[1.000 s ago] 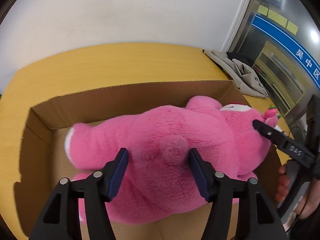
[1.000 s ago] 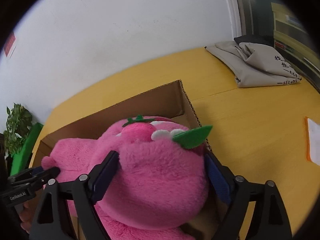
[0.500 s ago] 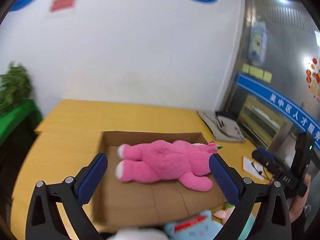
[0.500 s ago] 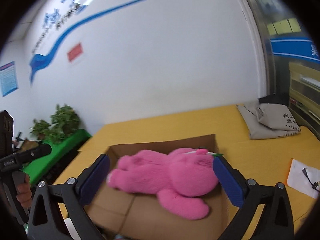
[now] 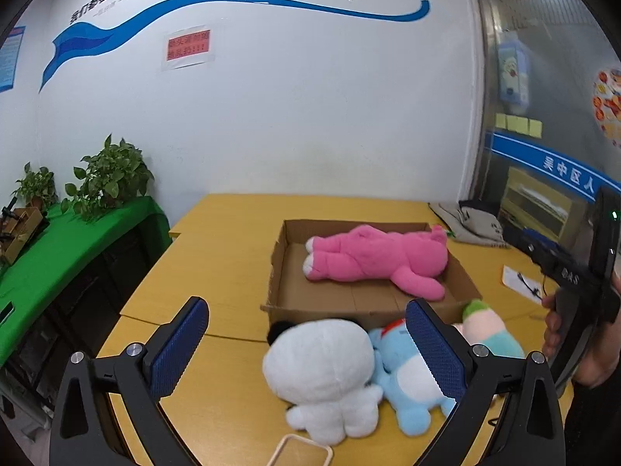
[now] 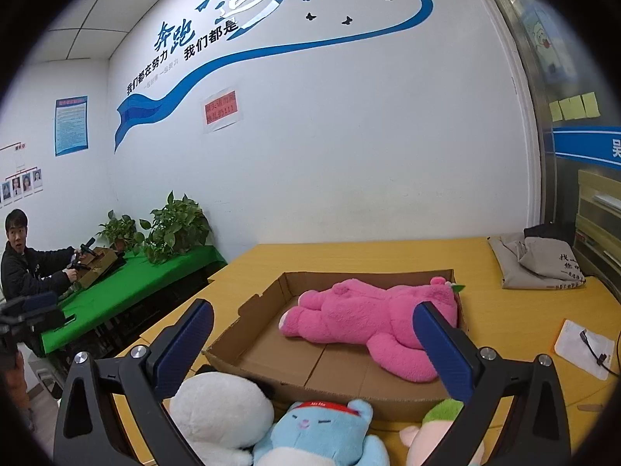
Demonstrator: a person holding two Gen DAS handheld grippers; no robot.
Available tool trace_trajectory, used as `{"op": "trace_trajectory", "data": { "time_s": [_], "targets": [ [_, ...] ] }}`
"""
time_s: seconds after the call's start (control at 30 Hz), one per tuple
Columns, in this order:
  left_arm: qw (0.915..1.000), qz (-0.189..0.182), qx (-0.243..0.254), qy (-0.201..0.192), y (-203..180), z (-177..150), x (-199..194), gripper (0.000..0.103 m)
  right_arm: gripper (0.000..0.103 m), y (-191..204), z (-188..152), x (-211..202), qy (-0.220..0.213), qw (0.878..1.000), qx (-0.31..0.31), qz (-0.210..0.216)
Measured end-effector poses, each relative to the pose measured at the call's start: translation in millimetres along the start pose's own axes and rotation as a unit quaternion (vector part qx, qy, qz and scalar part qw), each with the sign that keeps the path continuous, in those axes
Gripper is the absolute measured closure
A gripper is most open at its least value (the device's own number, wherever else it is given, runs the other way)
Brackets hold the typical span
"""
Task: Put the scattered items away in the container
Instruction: 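Withdraw both grippers from the box toward the remaining plush toys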
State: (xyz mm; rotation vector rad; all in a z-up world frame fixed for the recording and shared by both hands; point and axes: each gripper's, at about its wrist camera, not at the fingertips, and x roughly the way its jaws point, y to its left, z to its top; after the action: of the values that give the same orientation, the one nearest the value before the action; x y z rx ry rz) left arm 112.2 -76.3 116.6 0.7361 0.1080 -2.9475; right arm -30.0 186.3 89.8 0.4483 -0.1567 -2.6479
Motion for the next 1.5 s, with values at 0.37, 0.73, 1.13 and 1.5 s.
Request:
{"op": "trace_trajectory", "data": {
  "time_s": [0.37, 0.73, 1.13, 1.5],
  "targets": [
    [0.9986, -0.046, 0.002, 0.028, -28.4, -20.1, 15.2, 0.0, 0.0, -16.2, -29.2, -23.0, 0.019, 0.999, 0.03, -0.025],
    [0.9961, -0.074, -0.001, 0.048, -48.0, -40.7, 23.9, 0.0, 0.0, -31.6, -53.3, -30.6, 0.038, 0.997, 0.045, -0.048],
    [0.9696, -0.222, -0.089, 0.054, -25.5, -57.6, 32.6, 0.0, 0.0, -20.5, -87.9, -27.1, 0.098, 0.989, 0.018, -0.108],
    [0.9738, -0.204, -0.086, 0.05, -23.8, -64.0, 29.5, 0.0, 0.0, 6.1, -99.1, -28.5, 0.127, 0.983, -0.021, -0.131]
  ]
}}
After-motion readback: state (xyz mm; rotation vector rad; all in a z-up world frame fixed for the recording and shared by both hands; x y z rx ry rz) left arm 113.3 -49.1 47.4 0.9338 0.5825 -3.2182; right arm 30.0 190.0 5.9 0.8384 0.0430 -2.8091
